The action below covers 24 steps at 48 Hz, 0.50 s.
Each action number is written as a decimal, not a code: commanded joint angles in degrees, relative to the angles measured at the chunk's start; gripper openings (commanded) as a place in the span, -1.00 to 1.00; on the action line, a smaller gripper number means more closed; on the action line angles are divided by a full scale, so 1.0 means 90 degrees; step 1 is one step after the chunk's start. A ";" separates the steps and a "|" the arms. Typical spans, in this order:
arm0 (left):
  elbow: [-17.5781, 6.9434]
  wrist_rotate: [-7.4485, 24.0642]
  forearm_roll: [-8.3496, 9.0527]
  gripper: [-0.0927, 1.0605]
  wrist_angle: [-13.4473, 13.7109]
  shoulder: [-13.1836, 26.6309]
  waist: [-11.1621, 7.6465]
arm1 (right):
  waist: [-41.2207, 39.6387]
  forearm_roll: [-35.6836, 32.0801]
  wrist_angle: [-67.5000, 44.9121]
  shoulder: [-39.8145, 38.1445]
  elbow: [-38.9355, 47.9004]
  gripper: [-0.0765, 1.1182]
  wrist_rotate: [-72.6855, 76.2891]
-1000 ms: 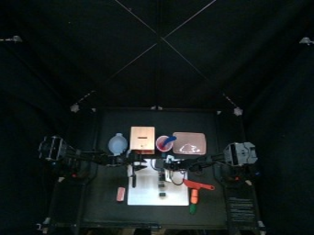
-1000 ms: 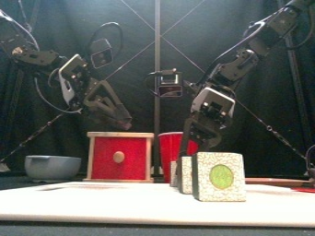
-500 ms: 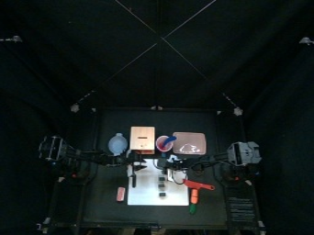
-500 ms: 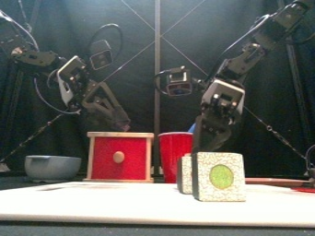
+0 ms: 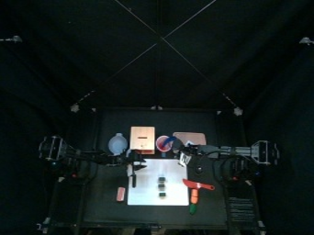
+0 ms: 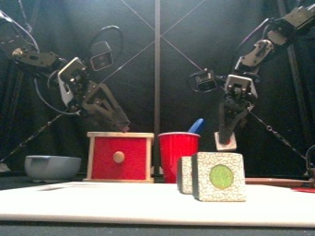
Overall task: Place sushi on board then cut the sushi with the knife then place the pieces on the plate
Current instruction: Place the 4 sushi pieces on the plate
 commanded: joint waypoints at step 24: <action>-0.0088 0.0010 0.0000 0.41 -0.0020 -0.0020 0.0127 | -0.1367 -0.0088 -0.0898 0.0762 -0.0020 0.23 -0.0029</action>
